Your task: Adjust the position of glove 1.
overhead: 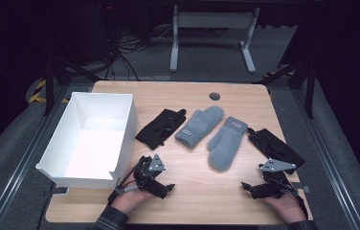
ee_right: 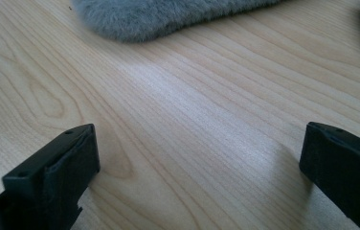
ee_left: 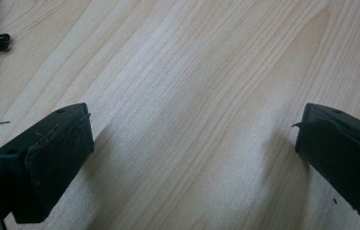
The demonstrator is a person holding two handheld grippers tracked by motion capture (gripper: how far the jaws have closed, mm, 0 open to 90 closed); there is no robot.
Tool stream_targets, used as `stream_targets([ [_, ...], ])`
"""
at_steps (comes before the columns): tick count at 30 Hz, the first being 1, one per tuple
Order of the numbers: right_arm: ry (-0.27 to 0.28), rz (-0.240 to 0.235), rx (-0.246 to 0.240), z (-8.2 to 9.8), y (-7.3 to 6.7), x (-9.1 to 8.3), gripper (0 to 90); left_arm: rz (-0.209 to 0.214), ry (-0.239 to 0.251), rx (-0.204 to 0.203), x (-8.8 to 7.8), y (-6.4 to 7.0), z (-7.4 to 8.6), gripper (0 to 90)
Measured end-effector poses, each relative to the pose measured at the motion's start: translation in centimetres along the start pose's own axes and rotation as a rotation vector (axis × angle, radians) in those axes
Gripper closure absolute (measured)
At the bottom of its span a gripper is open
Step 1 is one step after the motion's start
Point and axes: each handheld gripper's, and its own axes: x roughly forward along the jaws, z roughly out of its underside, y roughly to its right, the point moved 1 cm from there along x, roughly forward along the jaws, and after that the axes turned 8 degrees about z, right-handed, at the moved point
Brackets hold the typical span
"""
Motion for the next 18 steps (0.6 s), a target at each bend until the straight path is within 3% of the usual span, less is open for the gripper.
stream_targets([
  [10, -0.004, 0.003, -0.001, -0.1, 0.1, -0.1, 3.9, -0.003, 0.002, -0.003, 0.1, 0.0, -0.1, 0.0],
  [18, 0.006, -0.018, -0.008, -1.8, 0.5, -0.9, 39.5, -0.004, 0.003, -0.006, 0.2, 0.0, -0.1, 0.0],
])
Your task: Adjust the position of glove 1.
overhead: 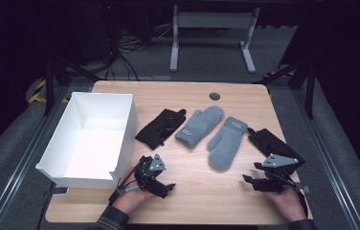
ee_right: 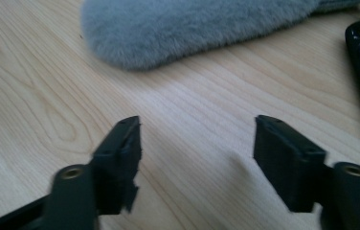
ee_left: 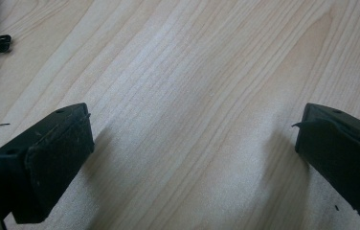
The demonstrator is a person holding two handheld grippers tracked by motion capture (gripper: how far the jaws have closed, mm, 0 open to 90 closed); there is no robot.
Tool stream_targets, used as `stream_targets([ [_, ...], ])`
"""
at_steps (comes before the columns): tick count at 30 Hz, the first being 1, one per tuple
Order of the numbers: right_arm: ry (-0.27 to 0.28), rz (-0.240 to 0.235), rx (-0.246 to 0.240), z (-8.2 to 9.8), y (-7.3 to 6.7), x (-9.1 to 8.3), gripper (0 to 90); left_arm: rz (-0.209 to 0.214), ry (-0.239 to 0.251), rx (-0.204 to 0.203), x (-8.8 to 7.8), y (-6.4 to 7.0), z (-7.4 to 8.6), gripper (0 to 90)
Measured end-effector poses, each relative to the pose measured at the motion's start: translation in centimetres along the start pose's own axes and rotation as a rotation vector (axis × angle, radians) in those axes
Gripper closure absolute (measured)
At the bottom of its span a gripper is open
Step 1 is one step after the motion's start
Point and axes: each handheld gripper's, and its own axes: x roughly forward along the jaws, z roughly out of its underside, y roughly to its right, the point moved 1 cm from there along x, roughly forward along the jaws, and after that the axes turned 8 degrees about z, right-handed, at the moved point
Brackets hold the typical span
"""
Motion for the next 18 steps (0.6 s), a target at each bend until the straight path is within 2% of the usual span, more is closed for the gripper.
stream_targets([
  [4, 0.005, -0.033, -0.013, -1.0, -0.2, 0.0, 66.2, 0.000, 0.001, -0.001, 0.0, 0.0, 0.0, 0.0],
  [8, 0.013, -0.062, -0.039, -2.3, -0.7, 0.5, 88.0, 0.000, -0.001, -0.001, 0.0, 0.0, 0.0, 0.0],
  [12, 0.016, -0.074, -0.048, -3.4, -1.1, 1.2, 90.0, 0.000, 0.000, -0.002, 0.0, 0.0, 0.0, 0.0],
  [16, 0.018, -0.098, -0.060, -5.2, -1.6, 2.7, 90.0, -0.002, -0.003, -0.002, 0.0, 0.0, 0.0, 0.0],
  [18, 0.018, -0.104, -0.063, -5.4, -1.6, 2.9, 90.0, -0.003, -0.003, -0.002, 0.0, 0.0, 0.0, 0.0],
])
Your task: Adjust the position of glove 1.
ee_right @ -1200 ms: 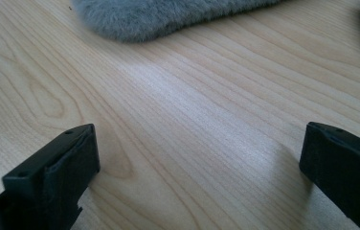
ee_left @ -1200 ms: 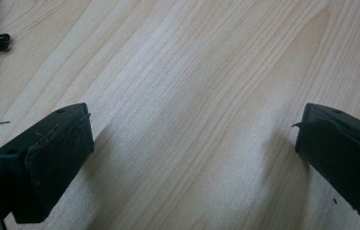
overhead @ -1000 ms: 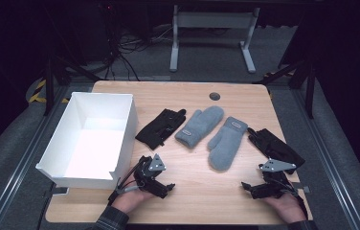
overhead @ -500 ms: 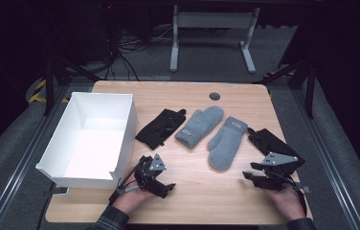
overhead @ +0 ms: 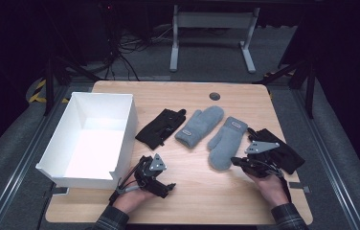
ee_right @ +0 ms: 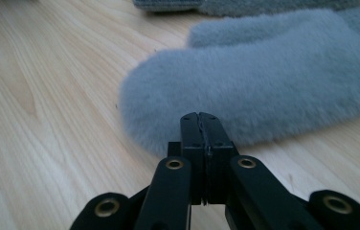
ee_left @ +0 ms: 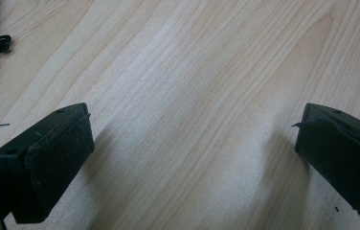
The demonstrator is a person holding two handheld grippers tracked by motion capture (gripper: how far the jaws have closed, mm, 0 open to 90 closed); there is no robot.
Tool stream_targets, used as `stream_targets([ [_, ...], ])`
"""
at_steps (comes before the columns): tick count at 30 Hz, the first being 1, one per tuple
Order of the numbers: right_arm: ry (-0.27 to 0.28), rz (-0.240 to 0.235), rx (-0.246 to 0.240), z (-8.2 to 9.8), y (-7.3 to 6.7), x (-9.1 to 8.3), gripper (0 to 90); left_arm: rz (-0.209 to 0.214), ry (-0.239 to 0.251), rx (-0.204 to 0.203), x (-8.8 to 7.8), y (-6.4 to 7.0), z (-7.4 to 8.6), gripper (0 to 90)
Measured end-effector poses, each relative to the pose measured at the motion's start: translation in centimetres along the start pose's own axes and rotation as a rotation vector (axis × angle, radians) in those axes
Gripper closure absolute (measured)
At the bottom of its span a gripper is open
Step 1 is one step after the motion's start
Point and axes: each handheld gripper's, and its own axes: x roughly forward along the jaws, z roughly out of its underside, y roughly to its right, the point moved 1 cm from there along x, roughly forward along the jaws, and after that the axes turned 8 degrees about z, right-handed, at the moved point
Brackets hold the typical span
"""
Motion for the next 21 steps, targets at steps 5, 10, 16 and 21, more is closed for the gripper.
stream_targets([
  [5, 0.005, -0.012, -0.001, -1.9, 0.1, 1.6, 90.0, -0.003, 0.001, -0.001, 0.1, 0.0, -0.1, 0.0],
  [10, -0.003, -0.009, 0.005, -2.9, 0.5, 3.0, 90.0, -0.003, 0.001, -0.002, 0.1, 0.0, -0.1, 0.0],
  [16, -0.052, -0.016, 0.008, -3.0, 0.8, 5.0, 90.0, -0.004, 0.001, -0.002, 0.1, 0.0, -0.1, 0.0],
  [21, -0.067, -0.031, 0.003, -2.8, 0.6, 5.1, 90.0, -0.006, 0.001, -0.005, 0.1, 0.1, -0.1, 0.0],
])
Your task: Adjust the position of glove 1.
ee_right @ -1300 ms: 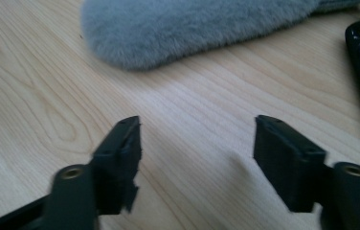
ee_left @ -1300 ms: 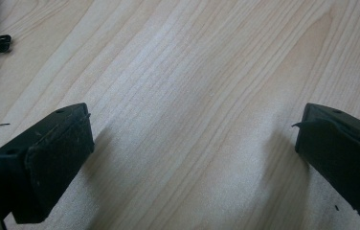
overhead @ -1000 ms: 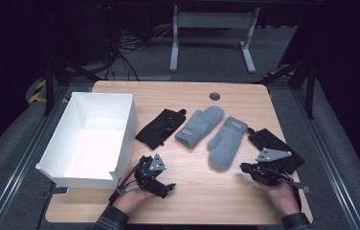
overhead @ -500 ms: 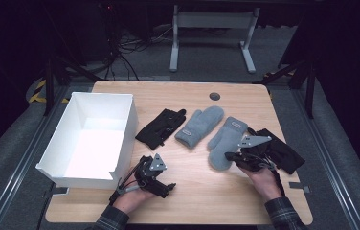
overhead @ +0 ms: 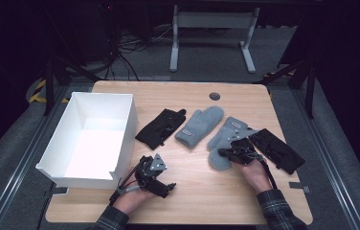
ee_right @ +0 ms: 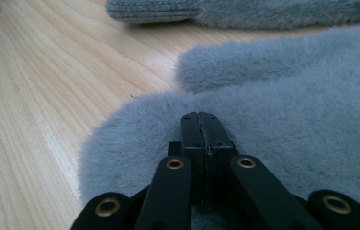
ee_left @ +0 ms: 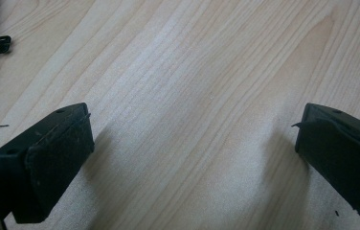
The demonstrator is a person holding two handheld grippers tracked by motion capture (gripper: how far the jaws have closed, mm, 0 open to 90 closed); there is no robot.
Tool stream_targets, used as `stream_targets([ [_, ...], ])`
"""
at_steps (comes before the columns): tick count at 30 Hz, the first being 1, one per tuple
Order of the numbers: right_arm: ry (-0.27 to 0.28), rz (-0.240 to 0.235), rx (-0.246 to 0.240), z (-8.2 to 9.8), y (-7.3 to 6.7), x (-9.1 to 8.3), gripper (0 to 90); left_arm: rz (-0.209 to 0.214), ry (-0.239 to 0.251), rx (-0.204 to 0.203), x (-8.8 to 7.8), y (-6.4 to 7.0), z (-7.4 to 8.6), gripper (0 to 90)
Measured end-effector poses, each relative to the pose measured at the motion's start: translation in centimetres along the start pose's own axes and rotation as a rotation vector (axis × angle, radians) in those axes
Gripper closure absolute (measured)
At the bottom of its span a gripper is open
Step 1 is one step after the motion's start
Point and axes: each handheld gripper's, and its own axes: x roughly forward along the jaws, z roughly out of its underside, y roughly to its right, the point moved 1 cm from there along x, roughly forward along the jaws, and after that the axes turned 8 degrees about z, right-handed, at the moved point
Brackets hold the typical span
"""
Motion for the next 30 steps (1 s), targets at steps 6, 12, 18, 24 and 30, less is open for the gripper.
stream_targets([
  [6, -0.007, -0.032, -0.015, 0.4, -0.5, -0.5, 90.0, -0.001, 0.000, -0.001, 0.0, 0.0, 0.0, 0.0],
  [12, -0.020, -0.067, -0.031, 1.2, -1.3, -1.4, 90.0, -0.002, 0.000, -0.002, 0.0, 0.0, 0.0, 0.0],
  [18, -0.030, -0.107, -0.058, 2.3, -2.4, -2.6, 90.0, -0.003, 0.001, -0.004, 0.0, 0.1, 0.0, 0.0],
  [24, -0.032, -0.138, -0.079, 3.4, -3.6, -3.6, 90.0, -0.004, -0.001, -0.003, 0.0, 0.1, 0.0, 0.0],
  [30, -0.032, -0.170, -0.092, 4.5, -4.8, -4.8, 90.0, -0.005, 0.000, -0.006, 0.0, 0.1, 0.0, 0.0],
])
